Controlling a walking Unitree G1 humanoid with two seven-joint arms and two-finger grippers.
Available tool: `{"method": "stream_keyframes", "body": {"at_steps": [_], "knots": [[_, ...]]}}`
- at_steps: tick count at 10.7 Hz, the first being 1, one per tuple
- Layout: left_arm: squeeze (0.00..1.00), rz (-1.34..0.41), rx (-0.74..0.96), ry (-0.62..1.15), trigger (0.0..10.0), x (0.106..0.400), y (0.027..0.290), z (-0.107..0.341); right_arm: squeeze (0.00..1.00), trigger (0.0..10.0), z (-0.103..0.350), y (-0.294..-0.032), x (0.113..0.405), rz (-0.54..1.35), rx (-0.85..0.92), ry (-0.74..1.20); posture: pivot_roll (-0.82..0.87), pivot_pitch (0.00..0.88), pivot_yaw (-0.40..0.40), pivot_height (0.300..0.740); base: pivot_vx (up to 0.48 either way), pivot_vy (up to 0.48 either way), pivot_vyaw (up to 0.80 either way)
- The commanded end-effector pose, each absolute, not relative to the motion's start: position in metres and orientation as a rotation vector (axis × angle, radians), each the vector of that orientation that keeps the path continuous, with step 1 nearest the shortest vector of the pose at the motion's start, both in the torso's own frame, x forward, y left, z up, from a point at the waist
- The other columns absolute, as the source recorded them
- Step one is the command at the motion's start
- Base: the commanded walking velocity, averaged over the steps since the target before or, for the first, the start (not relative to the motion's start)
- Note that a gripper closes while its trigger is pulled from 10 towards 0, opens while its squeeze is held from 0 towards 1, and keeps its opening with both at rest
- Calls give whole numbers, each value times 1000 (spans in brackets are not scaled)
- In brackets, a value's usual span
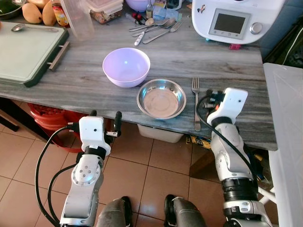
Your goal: Setting the table
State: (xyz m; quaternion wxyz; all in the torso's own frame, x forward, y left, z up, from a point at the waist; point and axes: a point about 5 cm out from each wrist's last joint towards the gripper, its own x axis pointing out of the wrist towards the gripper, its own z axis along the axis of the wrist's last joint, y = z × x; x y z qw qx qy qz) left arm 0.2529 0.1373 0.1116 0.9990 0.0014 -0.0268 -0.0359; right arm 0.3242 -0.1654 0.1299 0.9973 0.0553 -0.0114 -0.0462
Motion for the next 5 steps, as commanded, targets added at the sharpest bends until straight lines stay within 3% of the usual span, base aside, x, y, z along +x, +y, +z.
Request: {"method": "stream_keyframes", "body": {"at_steps": [1, 2, 4, 5], "knots": [[0, -86, 8, -48, 10000, 251, 137, 111, 1000, 10000, 124, -168, 322, -104, 112, 15, 1, 196, 15, 740, 0, 0, 0], [0, -85, 9, -47, 10000, 251, 137, 111, 1000, 10000, 119, -169, 322, -112, 117, 51, 3, 199, 15, 740, 0, 0, 0], [0, -84, 11, -45, 10000, 251, 137, 111, 212, 10000, 114, -168, 323, -105, 134, 87, 3, 200, 15, 740, 0, 0, 0], [0, -86, 11, -44, 10000, 251, 137, 110, 137, 10000, 114, -167, 324, -95, 143, 97, 3, 201, 15, 740, 0, 0, 0]]}}
